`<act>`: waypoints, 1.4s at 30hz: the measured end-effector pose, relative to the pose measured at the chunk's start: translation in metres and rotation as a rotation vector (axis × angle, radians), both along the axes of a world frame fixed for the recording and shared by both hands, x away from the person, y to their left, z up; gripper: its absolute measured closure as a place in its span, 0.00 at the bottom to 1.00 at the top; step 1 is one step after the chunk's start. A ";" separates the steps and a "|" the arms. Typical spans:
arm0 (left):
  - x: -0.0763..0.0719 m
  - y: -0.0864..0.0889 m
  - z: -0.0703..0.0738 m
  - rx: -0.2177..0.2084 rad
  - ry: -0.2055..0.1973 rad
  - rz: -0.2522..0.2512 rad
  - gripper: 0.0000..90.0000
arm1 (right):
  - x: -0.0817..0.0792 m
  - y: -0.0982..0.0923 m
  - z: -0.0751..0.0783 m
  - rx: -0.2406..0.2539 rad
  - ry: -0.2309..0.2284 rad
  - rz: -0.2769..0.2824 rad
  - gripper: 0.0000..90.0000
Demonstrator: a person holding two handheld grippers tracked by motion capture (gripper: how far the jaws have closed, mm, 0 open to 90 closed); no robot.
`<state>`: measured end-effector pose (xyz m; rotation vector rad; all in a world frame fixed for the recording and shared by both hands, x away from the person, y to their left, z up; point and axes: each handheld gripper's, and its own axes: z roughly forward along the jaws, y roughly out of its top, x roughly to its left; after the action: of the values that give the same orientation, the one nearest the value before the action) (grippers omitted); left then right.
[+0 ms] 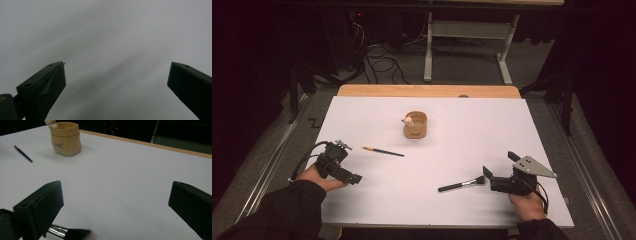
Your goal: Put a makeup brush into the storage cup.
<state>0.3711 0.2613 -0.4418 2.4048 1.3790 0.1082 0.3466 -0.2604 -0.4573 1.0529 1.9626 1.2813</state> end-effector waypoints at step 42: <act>0.033 -0.021 0.026 0.052 0.085 -0.014 0.01 | 0.002 -0.002 -0.004 0.017 0.029 0.004 0.01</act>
<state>0.4040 0.2402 -0.4159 2.4871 1.4127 0.0395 0.3484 -0.2623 -0.4615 1.0817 1.9795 1.2937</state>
